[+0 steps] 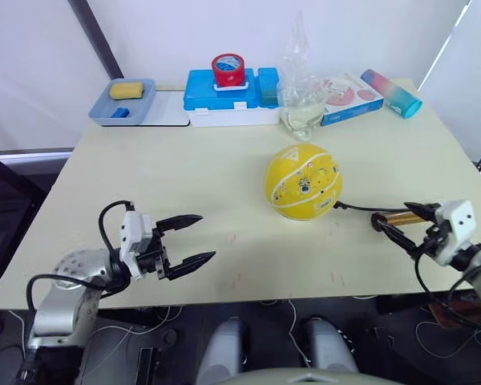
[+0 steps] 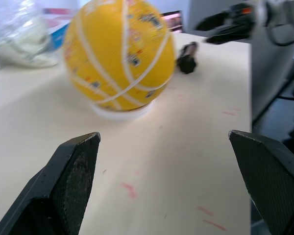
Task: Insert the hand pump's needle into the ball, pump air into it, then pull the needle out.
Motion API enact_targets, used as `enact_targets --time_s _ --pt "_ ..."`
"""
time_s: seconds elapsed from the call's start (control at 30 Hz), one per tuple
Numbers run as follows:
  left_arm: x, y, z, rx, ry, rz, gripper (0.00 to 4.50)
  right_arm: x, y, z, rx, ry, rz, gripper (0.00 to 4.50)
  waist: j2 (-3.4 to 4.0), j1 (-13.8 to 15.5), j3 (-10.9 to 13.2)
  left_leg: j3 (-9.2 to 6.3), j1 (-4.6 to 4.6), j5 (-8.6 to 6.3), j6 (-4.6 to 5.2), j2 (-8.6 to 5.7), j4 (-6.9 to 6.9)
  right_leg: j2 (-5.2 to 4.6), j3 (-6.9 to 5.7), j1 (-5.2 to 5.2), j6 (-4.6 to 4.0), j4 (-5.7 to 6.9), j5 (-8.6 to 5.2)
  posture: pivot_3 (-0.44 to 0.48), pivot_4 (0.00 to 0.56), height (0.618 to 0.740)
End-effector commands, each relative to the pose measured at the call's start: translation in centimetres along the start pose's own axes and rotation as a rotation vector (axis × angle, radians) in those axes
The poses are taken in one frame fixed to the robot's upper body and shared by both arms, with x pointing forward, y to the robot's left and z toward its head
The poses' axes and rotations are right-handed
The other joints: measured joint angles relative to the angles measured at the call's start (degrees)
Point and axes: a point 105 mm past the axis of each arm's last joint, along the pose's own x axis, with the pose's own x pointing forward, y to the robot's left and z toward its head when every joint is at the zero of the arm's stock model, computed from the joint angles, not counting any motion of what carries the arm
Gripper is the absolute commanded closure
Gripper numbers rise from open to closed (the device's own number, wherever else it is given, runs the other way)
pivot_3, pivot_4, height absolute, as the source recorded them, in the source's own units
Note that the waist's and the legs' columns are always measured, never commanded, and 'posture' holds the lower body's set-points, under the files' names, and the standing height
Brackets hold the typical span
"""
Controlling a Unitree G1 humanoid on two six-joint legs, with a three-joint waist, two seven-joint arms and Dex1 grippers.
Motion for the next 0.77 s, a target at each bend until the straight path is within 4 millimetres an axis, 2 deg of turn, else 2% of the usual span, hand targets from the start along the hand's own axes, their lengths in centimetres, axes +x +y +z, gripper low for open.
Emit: enact_targets --time_s 0.03,0.17,0.43,0.77 --pt "-1.2 0.9 -0.4 0.016 0.022 0.12 0.0 -1.7 -1.4 -0.3 -0.022 -0.019 -0.016 0.03 -0.03 0.01 0.0 0.0 0.0 0.0 0.0 0.0 0.0 0.0 0.0 0.0 0.0 -0.01 0.0 0.0 0.15 0.739" --pt "-2.1 0.9 -2.0 -0.013 0.066 0.202 0.0 -2.6 -2.2 -1.8 -0.006 -0.014 -0.011 0.03 -0.02 0.01 0.0 0.04 -0.02 0.0 0.0 -0.02 0.0 0.0 0.02 -0.01 -0.01 -0.02 0.01 0.0 0.15 0.739" --pt "-3.0 0.1 -4.1 -0.054 0.142 0.237 0.0 -3.7 -3.4 -4.3 0.028 0.027 -0.021 0.03 -0.01 -0.03 0.0 0.09 0.02 0.0 -0.01 0.19 0.0 0.0 0.04 -0.03 -0.01 0.0 0.01 0.0 0.15 0.739" --pt "-3.2 0.0 -5.4 -0.002 0.23 0.274 0.0 -3.9 -4.5 -5.0 0.033 0.033 -0.044 0.03 -0.02 -0.05 0.0 0.22 0.02 -0.01 -0.01 0.27 0.0 0.0 0.09 -0.07 -0.03 -0.01 0.02 0.0 0.15 0.739"
